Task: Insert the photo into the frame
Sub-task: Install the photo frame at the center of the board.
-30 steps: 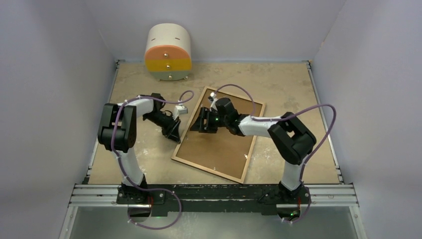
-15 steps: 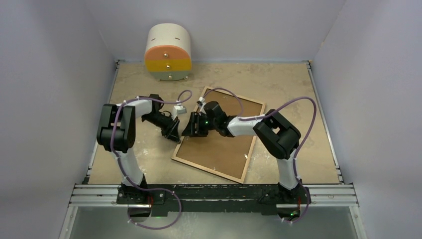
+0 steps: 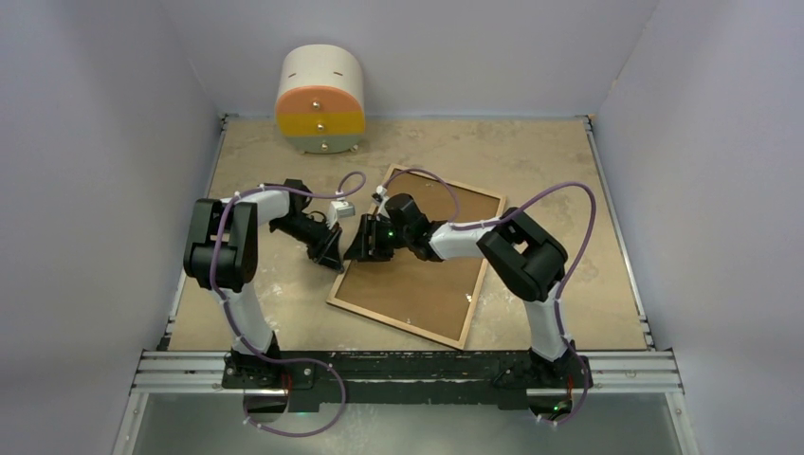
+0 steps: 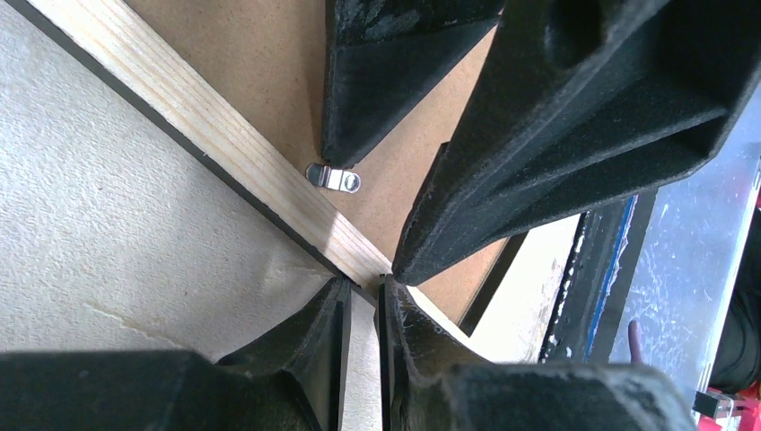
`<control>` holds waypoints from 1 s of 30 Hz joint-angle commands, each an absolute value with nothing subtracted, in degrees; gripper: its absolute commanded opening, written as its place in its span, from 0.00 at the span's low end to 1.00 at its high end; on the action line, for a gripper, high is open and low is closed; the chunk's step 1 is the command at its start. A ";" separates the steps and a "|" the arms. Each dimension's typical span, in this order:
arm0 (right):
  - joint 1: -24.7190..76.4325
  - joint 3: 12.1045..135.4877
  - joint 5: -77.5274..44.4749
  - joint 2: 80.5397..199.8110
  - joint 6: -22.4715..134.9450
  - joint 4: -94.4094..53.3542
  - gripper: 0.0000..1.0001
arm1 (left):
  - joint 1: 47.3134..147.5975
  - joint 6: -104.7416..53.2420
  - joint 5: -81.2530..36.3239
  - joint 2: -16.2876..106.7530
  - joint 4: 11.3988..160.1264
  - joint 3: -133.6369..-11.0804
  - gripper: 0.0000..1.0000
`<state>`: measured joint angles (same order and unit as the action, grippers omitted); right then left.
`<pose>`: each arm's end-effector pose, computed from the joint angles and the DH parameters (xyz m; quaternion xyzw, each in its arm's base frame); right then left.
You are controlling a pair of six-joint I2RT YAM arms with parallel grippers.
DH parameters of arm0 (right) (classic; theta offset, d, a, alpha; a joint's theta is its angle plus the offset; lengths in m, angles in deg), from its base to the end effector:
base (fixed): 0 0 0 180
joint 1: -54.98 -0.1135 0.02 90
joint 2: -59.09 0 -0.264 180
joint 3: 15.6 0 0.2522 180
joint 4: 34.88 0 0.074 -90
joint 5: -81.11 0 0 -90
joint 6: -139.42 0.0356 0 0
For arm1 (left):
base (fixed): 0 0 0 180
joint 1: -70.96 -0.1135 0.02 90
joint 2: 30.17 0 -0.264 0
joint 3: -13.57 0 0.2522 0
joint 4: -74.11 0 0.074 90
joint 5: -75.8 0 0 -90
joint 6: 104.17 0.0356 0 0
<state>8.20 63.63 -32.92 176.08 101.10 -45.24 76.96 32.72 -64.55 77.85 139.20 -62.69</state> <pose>0.2865 0.3260 0.1453 -0.0723 0.8396 0.5010 0.1971 0.3000 -0.0591 0.1358 0.3796 0.8202 -0.4168 0.0977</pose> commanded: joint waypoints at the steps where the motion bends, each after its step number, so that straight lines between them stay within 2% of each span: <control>1: 7.66 65.71 -34.25 177.29 101.63 -45.70 0.53 | 77.37 34.88 -61.43 77.84 135.88 -61.03 0.18; 12: 7.70 66.27 -35.73 178.66 102.96 -46.48 0.50 | 77.37 34.97 -61.21 77.76 136.03 -61.35 0.16; 19: 8.46 67.69 -35.80 176.33 101.25 -42.29 0.52 | 77.30 34.87 -60.76 77.56 136.33 -61.69 0.16; 21: 9.67 67.90 -34.96 174.42 99.98 -40.55 0.56 | 77.01 35.19 -60.63 77.35 136.94 -62.10 0.16; 24: 12.98 65.95 -32.57 168.83 98.07 -37.88 0.69 | 75.99 35.94 -60.56 76.72 138.62 -63.39 0.17; 30: 23.84 53.63 -24.50 152.89 96.47 -30.58 0.92 | 75.14 36.80 -58.79 74.28 141.17 -66.18 0.23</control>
